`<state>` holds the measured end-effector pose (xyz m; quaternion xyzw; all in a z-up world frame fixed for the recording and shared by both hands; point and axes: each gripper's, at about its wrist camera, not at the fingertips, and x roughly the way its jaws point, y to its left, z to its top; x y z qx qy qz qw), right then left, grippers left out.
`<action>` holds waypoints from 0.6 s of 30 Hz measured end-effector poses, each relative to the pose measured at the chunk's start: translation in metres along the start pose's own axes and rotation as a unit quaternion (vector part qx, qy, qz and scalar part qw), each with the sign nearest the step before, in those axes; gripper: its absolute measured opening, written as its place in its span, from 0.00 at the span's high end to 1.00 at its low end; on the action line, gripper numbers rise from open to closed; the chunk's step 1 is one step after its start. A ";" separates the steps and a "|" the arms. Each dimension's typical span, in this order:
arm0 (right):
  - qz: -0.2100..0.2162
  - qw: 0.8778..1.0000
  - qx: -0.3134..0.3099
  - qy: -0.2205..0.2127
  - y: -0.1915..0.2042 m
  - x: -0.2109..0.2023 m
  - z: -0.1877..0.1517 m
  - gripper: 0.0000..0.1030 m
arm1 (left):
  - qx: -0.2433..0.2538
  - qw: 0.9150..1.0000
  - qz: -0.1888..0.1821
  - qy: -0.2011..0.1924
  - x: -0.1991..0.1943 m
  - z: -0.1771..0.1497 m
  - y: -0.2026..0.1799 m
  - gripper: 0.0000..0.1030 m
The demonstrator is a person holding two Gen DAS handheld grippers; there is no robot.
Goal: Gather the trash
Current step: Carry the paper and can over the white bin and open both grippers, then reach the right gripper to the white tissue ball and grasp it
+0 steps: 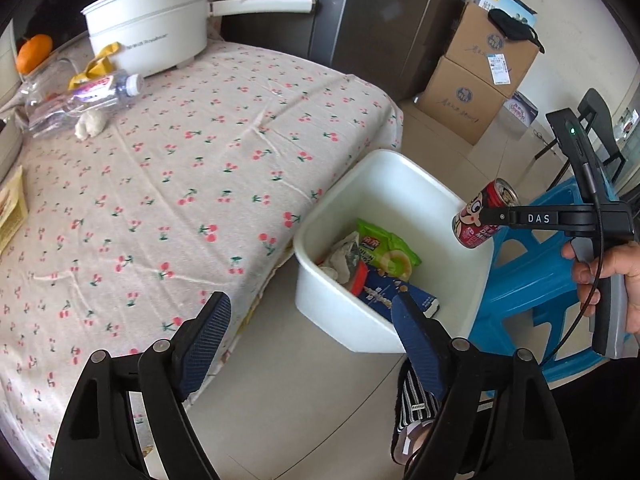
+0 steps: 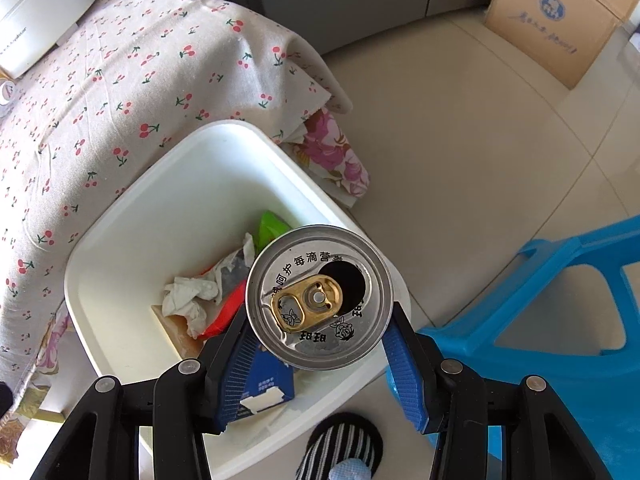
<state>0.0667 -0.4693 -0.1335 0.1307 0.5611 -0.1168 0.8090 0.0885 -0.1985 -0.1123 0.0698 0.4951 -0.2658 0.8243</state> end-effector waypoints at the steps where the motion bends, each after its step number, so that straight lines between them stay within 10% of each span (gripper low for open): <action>1: -0.003 1.000 -0.001 0.001 0.001 0.001 0.000 0.47 | -0.007 1.000 0.003 -0.004 -0.005 -0.002 0.007 0.15; 18: 0.029 0.998 -0.034 -0.053 0.066 -0.034 0.007 0.34 | -0.034 0.997 0.042 -0.048 -0.071 -0.023 0.066 0.05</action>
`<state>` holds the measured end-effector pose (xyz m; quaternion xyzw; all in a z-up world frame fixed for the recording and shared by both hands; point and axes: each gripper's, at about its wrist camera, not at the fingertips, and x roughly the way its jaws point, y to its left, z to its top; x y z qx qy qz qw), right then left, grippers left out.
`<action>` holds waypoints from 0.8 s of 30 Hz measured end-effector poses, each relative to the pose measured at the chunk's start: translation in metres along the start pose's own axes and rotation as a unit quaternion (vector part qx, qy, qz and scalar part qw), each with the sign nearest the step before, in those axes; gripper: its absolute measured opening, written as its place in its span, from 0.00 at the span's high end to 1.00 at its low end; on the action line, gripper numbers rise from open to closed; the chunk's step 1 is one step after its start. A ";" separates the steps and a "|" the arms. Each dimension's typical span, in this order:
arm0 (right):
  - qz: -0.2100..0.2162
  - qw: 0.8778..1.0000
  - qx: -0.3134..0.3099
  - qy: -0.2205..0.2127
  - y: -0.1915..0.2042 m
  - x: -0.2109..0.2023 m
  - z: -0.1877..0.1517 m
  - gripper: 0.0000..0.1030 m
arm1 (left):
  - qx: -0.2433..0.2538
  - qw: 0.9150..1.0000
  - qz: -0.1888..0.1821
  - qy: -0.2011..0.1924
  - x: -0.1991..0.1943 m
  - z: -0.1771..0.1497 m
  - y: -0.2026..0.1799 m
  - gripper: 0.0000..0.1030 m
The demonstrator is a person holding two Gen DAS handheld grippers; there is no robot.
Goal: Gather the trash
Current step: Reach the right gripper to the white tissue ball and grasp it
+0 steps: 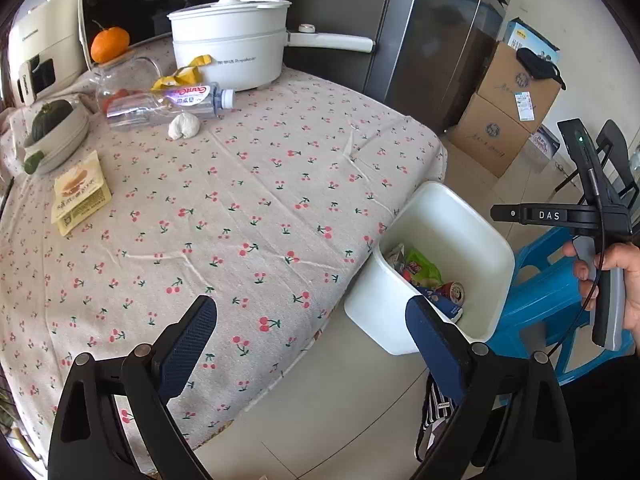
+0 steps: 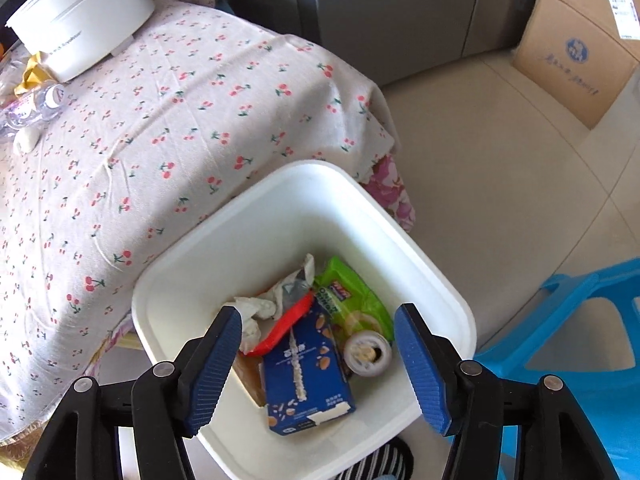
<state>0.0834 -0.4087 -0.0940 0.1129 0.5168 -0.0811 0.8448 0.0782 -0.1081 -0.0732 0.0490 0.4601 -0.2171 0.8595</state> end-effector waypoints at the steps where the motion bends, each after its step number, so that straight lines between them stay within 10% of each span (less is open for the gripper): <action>1: -0.004 1.000 -0.010 -0.005 0.009 -0.003 0.000 0.34 | -0.001 1.000 0.003 -0.007 -0.003 0.000 0.004 0.05; 14: -0.013 0.989 -0.098 -0.107 0.115 -0.038 0.019 0.04 | -0.087 0.988 0.105 -0.072 -0.037 0.025 0.113 0.00; 24: 0.028 0.983 -0.137 -0.122 0.200 -0.029 0.069 0.03 | -0.220 0.966 0.134 -0.016 0.007 0.057 0.243 0.00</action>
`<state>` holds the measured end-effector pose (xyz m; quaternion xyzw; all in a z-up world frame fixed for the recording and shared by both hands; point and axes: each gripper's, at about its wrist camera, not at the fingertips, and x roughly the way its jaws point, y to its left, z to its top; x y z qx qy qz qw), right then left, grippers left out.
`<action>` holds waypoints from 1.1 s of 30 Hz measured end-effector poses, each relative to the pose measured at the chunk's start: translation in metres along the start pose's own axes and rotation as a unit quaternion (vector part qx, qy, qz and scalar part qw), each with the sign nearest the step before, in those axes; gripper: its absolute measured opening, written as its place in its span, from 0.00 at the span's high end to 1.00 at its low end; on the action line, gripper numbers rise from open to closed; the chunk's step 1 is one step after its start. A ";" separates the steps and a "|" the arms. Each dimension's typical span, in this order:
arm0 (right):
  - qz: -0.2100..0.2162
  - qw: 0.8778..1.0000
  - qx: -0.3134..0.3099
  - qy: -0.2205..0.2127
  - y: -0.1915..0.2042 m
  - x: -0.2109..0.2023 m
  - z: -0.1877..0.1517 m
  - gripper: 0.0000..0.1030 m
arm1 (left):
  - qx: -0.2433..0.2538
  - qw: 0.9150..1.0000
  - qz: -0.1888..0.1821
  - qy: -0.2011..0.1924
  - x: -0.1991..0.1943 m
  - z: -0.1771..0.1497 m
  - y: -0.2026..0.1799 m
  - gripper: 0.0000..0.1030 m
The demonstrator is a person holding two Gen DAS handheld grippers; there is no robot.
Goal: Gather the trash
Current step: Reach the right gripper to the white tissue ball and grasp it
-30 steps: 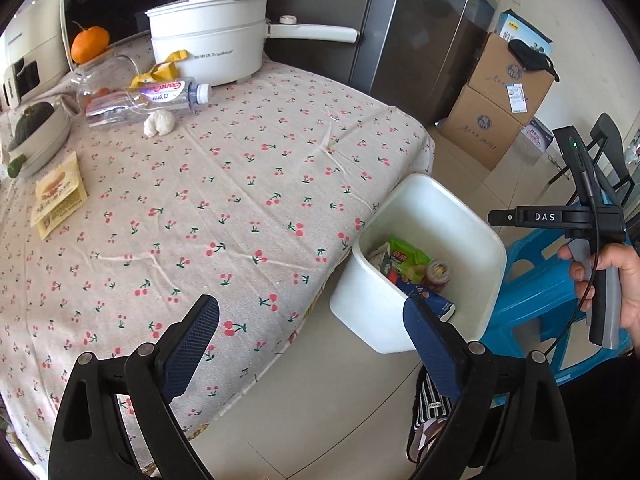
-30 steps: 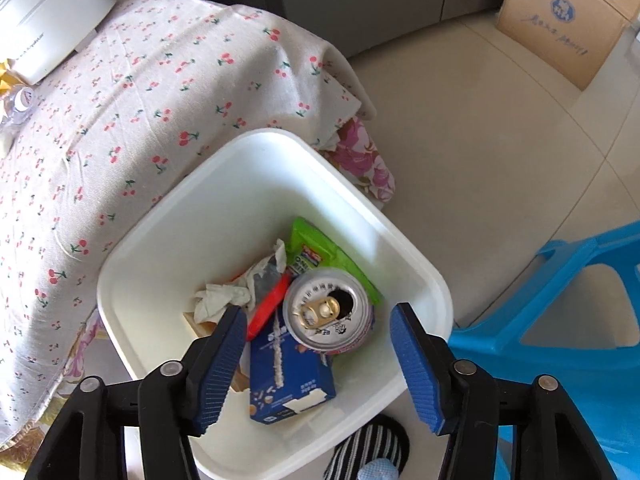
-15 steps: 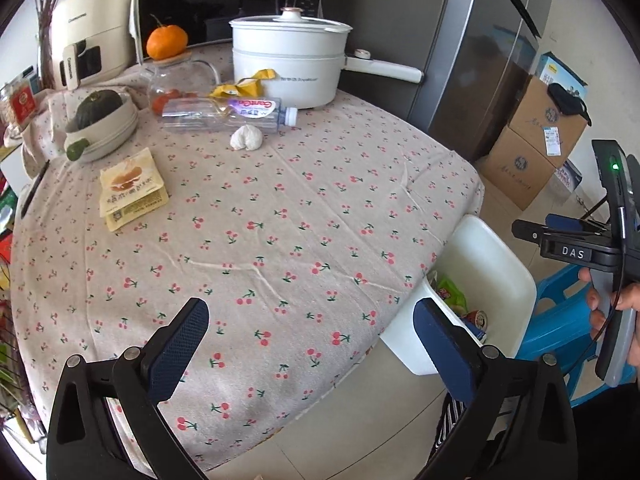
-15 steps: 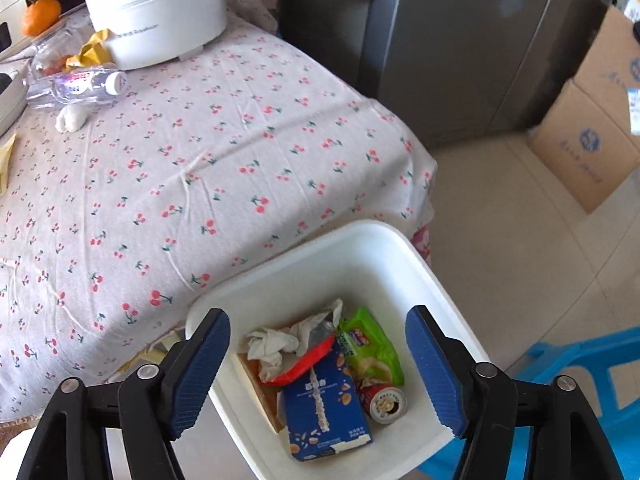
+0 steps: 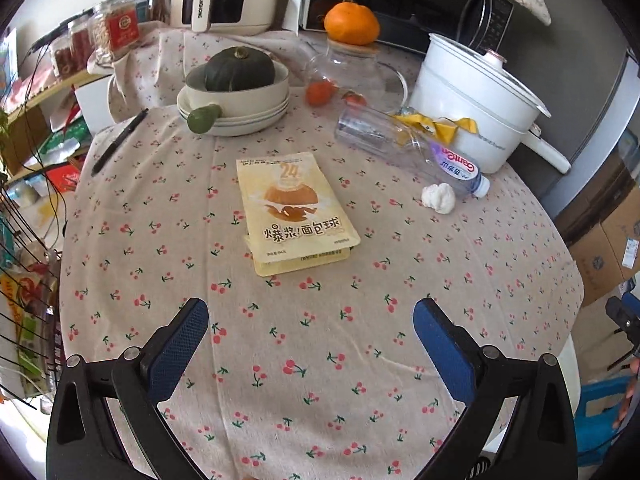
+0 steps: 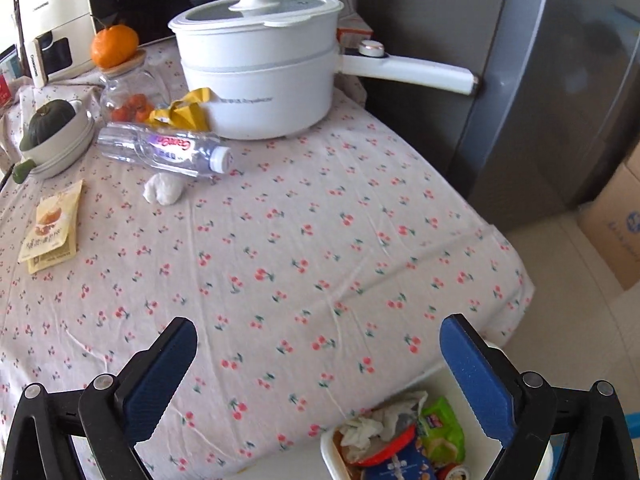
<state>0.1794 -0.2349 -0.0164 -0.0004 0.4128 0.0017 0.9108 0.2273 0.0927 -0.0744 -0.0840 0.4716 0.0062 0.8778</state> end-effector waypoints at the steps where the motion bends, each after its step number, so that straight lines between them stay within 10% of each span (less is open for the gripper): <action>1: 0.008 1.000 -0.001 -0.001 0.006 0.006 0.005 0.02 | -0.006 1.000 0.000 0.008 0.009 0.006 0.002 0.00; 22: 0.107 0.994 0.004 0.013 0.083 0.140 0.061 0.02 | -0.030 0.996 0.080 0.022 0.118 0.042 0.022 0.11; 28: 0.102 0.995 -0.007 0.015 0.107 0.173 0.069 0.05 | -0.022 0.999 0.046 -0.001 0.108 0.039 0.031 0.38; 33: 0.104 0.994 -0.006 0.015 0.120 0.188 0.077 0.21 | -0.046 0.999 -0.005 0.014 0.105 0.043 0.042 0.39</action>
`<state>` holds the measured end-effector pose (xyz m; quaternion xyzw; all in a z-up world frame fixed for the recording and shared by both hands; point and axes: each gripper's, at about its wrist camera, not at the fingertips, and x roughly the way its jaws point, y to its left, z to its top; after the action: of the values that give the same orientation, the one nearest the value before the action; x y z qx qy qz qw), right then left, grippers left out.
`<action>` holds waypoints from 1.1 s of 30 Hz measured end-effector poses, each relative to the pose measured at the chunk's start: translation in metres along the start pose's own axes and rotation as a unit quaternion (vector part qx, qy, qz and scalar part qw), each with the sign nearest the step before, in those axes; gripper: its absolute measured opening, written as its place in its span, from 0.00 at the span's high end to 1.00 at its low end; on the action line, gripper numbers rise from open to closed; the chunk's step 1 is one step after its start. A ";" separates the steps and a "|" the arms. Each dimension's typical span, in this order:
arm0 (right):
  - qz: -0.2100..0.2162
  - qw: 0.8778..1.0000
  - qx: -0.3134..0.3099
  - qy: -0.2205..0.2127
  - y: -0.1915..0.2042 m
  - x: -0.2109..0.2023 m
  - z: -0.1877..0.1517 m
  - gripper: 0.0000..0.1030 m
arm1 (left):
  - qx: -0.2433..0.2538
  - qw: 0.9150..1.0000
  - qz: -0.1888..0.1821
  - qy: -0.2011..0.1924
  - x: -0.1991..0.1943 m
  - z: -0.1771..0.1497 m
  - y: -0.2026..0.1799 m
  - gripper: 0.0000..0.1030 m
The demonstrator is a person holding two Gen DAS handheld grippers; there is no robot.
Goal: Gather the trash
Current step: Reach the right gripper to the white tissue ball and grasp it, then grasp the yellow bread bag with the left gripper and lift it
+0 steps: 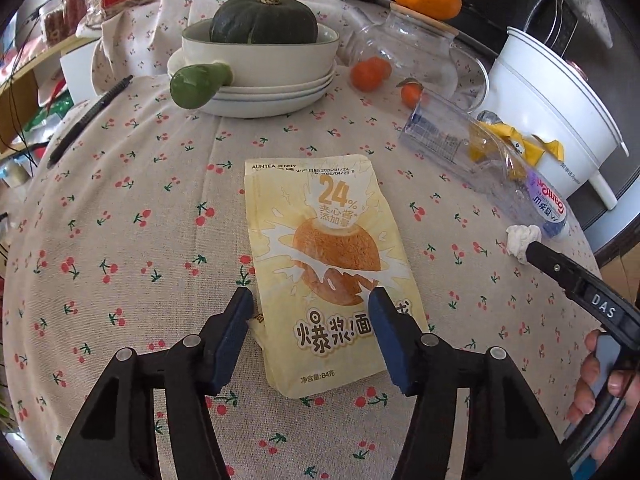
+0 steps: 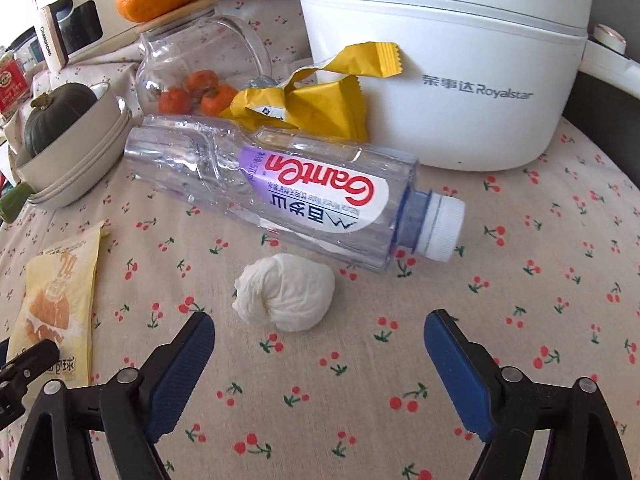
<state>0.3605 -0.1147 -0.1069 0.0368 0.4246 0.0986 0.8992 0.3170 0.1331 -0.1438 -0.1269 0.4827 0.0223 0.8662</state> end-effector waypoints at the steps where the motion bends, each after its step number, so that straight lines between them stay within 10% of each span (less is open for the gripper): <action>1: 0.002 1.000 0.005 0.001 0.001 0.003 0.001 0.26 | -0.010 1.000 -0.014 0.003 -0.001 0.002 0.004 0.39; 8: 0.040 0.997 0.069 0.017 -0.008 0.017 0.002 0.65 | -0.060 0.995 -0.080 0.013 -0.009 0.001 0.023 0.39; 24: 0.039 0.999 0.015 0.023 -0.051 -0.056 -0.042 0.69 | -0.117 0.984 -0.133 0.025 -0.034 -0.019 0.035 0.39; 33: 0.035 0.998 -0.009 0.042 -0.064 -0.076 -0.072 0.69 | -0.164 0.978 -0.129 0.010 -0.025 -0.020 0.037 0.96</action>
<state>0.2672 -0.1942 -0.1042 0.0397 0.4593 0.1351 0.8771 0.2817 0.1662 -0.1402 -0.3284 0.4605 -0.0125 0.8246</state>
